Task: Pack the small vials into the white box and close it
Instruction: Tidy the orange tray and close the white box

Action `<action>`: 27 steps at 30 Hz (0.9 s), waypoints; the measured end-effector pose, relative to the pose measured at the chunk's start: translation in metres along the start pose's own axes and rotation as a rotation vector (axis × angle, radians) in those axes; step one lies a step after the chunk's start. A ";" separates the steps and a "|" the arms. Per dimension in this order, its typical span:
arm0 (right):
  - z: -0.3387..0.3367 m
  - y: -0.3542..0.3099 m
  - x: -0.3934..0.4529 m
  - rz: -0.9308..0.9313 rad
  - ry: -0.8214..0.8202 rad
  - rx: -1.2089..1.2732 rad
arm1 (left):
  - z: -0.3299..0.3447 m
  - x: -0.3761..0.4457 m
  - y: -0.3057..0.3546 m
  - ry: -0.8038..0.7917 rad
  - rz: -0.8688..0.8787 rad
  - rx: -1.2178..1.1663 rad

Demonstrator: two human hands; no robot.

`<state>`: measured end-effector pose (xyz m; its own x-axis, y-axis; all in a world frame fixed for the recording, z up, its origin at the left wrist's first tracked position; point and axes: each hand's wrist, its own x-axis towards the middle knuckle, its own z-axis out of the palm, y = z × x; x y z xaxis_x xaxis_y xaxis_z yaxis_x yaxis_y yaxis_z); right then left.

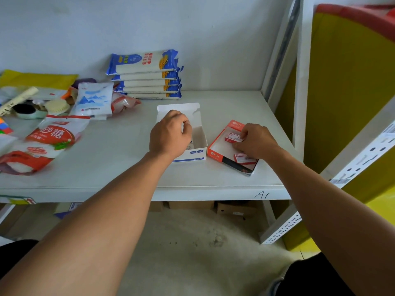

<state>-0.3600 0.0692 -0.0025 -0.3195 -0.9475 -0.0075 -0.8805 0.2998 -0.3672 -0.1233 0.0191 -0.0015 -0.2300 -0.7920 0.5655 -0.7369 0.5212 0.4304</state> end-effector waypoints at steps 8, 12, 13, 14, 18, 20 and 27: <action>0.002 -0.004 0.001 0.008 -0.044 -0.078 | -0.002 0.000 0.000 -0.002 0.000 0.010; 0.003 -0.003 -0.001 0.046 0.013 -0.003 | -0.002 0.001 -0.003 -0.006 -0.001 0.018; 0.003 -0.003 0.000 0.057 0.024 0.036 | -0.002 0.001 -0.004 -0.007 0.001 0.019; 0.002 -0.003 0.000 0.070 0.032 0.073 | -0.003 0.001 -0.004 -0.008 0.002 0.021; 0.000 -0.005 0.000 0.087 0.039 0.109 | -0.003 0.000 -0.006 -0.003 0.000 0.026; 0.001 -0.005 0.000 0.084 0.051 0.106 | -0.003 0.001 -0.006 -0.004 0.004 0.027; 0.006 -0.011 -0.004 0.062 0.064 -0.001 | -0.005 0.002 -0.006 -0.003 0.013 0.028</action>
<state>-0.3472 0.0688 -0.0038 -0.3956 -0.9180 0.0290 -0.8585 0.3583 -0.3669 -0.1167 0.0158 0.0007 -0.2414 -0.7862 0.5688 -0.7515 0.5223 0.4031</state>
